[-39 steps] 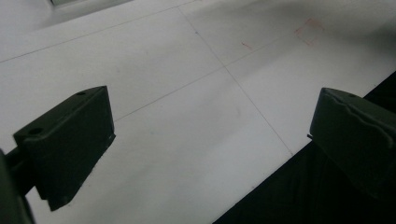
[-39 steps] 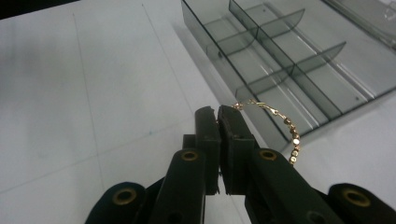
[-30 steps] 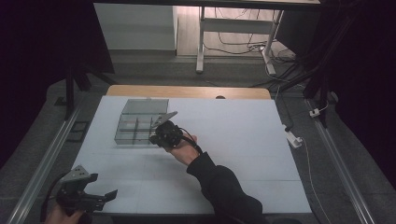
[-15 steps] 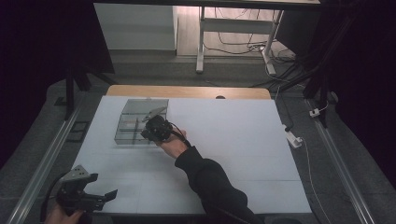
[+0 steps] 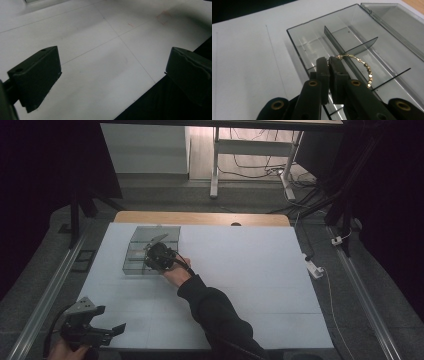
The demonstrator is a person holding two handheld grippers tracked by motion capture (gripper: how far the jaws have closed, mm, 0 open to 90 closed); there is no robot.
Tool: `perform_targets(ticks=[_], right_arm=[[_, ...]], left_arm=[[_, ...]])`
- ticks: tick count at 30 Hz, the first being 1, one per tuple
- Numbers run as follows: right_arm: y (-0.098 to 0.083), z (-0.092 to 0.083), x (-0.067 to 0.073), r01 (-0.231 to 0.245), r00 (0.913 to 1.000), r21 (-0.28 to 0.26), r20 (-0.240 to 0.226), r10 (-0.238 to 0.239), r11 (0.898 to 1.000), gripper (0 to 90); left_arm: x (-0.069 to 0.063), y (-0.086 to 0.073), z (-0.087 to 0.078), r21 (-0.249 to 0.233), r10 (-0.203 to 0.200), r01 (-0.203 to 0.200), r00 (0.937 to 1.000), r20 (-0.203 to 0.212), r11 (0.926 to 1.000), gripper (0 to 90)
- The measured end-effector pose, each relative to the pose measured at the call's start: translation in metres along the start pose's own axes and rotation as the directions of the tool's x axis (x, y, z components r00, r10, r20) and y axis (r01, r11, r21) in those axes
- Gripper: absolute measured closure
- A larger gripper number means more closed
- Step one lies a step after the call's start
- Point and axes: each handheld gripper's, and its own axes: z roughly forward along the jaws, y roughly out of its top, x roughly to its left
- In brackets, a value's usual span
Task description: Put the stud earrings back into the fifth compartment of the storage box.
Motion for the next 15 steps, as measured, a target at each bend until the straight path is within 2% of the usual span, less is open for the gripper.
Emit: perform_targets(ticks=[1,2,4,6,8,10,11,12,15], right_arm=[[0.0,0.0,0.0,0.0,1.0,0.0,0.0,0.0,1.0,85.6],[0.0,0.0,-0.001,-0.006,0.9999,-0.014,0.01,0.007,1.0,80.6],[0.0,-0.001,-0.002,-0.014,0.9999,-0.021,0.009,0.014,1.0,77.5],[0.0,-0.006,-0.003,-0.027,0.9995,-0.016,0.015,0.027,1.0,69.8],[-0.001,-0.008,-0.004,-0.022,0.9996,-0.009,0.018,0.023,1.0,67.3],[-0.002,-0.014,-0.004,-0.041,0.999,-0.015,0.018,0.041,0.999,62.3],[-0.003,-0.018,-0.005,-0.051,0.9987,-0.015,0.011,0.051,0.999,56.5],[-0.003,-0.018,-0.005,-0.051,0.9987,-0.015,0.011,0.051,0.999,56.5],[-0.005,-0.026,-0.004,-0.045,0.999,-0.008,0.004,0.045,0.999,47.8]], left_arm=[[0.0,0.0,0.0,0.0,0.0,0.0,1.0,0.0,1.0,0.3],[0.0,0.0,0.0,-0.001,0.0,0.0,1.0,0.001,1.0,0.3],[0.0,0.0,0.0,-0.001,0.0,0.0,1.0,0.001,1.0,0.3],[0.0,0.0,0.0,-0.001,0.0,0.0,1.0,0.001,1.0,0.3],[0.0,0.0,0.0,0.0,0.001,-0.001,1.0,0.001,1.0,0.4],[0.0,0.0,0.0,0.0,0.002,-0.002,1.0,0.0,1.0,0.4],[0.0,0.0,0.0,0.0,0.002,-0.002,1.0,0.0,1.0,0.4],[0.0,0.0,0.0,0.001,0.001,-0.001,1.0,0.0,1.0,0.4],[0.0,0.001,0.001,0.002,0.001,-0.001,1.0,0.0,1.0,0.4]])
